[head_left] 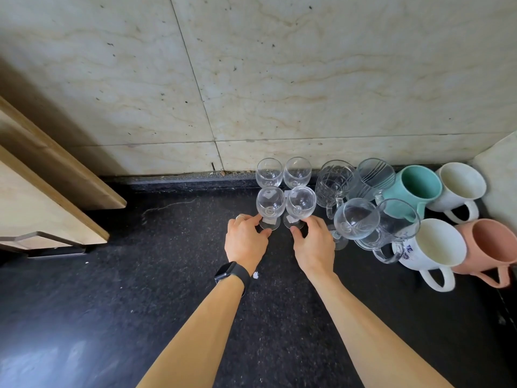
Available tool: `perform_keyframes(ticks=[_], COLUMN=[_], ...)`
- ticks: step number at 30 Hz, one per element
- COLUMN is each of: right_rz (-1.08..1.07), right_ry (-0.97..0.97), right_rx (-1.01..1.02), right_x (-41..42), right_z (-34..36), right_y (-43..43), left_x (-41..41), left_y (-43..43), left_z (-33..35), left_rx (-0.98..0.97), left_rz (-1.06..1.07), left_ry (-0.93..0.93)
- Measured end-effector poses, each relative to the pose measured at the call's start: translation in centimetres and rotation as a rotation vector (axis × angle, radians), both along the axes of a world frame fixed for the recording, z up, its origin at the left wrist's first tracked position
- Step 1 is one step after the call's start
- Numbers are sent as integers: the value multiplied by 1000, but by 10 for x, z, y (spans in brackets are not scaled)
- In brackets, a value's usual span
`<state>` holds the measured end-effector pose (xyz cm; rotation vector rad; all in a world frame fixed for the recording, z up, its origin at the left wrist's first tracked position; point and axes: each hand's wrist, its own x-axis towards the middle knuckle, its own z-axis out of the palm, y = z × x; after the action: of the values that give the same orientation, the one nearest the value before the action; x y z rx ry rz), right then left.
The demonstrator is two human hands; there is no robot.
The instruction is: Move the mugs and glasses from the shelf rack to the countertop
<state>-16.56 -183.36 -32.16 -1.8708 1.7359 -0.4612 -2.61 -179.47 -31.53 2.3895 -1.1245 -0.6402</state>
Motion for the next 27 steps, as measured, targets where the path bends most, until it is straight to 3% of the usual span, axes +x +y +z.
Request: perform_keyframes(ticks=[17, 22, 27], right_rz=[18, 37, 185], right_ry=[-106, -157, -157], right_rx=[116, 352, 442], right_x=[-4, -26, -59], right_z=[1, 45, 122], right_y=[2, 43, 71], left_x=[11, 8, 12], left_y=[-5, 38, 90], left_z=[0, 26, 75], left_rx=[111, 227, 388], left_rz=[-115, -223, -322], left_ry=[34, 179, 99])
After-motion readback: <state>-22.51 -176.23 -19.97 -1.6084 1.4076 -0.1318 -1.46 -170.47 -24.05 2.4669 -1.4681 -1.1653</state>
